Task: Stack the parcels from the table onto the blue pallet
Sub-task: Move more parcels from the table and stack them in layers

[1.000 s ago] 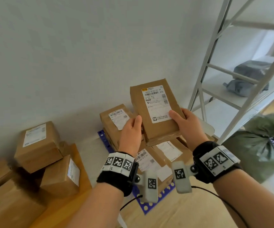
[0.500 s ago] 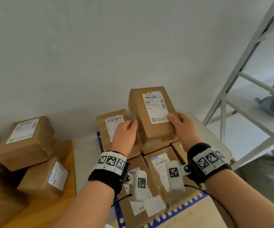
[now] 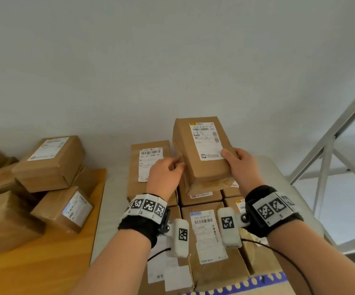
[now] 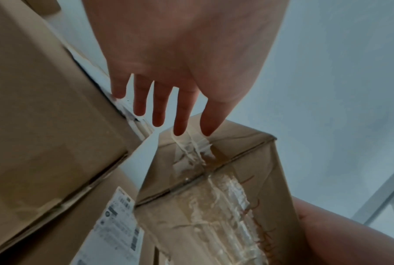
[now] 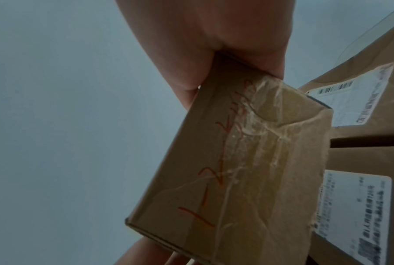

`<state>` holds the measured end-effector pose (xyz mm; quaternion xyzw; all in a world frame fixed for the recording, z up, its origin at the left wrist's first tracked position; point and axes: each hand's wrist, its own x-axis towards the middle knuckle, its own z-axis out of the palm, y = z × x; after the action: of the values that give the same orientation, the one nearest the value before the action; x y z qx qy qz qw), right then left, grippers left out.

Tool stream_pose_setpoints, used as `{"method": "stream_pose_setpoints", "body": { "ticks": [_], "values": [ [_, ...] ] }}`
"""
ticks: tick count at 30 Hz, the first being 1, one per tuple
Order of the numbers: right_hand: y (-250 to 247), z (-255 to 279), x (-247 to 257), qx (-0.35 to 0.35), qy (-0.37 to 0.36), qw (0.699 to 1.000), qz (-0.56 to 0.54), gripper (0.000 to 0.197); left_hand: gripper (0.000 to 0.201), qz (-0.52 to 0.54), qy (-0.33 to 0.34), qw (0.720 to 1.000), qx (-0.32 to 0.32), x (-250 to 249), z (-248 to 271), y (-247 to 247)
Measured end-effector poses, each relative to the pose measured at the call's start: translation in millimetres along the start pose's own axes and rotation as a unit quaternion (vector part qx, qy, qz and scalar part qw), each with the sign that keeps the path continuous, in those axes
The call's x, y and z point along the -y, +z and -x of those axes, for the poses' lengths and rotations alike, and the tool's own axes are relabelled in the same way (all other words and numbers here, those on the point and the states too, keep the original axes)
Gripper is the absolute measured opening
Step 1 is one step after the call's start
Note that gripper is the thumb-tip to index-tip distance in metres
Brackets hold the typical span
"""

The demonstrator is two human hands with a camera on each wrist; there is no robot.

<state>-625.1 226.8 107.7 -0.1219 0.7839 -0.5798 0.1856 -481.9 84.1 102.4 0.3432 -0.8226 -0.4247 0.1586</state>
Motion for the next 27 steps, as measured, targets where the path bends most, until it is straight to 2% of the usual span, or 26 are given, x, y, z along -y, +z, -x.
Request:
{"method": "stream_pose_setpoints", "body": {
  "ticks": [2,5,9,14,18,22,27],
  "values": [
    [1.1,-1.4,-4.7,0.003,0.008,1.0,0.013,0.029,0.039,-0.031,0.003,0.999,-0.006,3.2,1.0,2.1],
    [7.0,-1.2,-15.7,0.005,0.019,0.999,0.045,0.047,0.038,-0.083,0.018,0.996,-0.005,10.9,3.4,6.3],
    [17.9,1.4,-26.3,0.009,0.027,0.998,0.063,0.052,0.043,-0.138,0.027,0.99,-0.003,22.8,9.1,8.6],
    [32.4,0.9,-37.2,0.012,0.038,0.997,0.068,0.061,0.045,-0.14,0.032,0.99,0.003,28.1,11.3,11.5],
    [42.7,1.1,-40.2,0.021,0.022,0.997,0.077,0.059,0.046,-0.117,0.042,0.992,0.012,30.2,9.6,12.0],
    [44.8,0.2,-38.8,0.038,-0.005,0.995,0.09,0.046,0.045,-0.193,0.058,0.979,0.012,32.4,10.9,15.4],
    [44.8,-4.5,-41.9,0.049,-0.006,0.991,0.125,0.049,0.045,-0.221,0.071,0.973,-0.001,33.5,11.1,19.6]
  ]
}}
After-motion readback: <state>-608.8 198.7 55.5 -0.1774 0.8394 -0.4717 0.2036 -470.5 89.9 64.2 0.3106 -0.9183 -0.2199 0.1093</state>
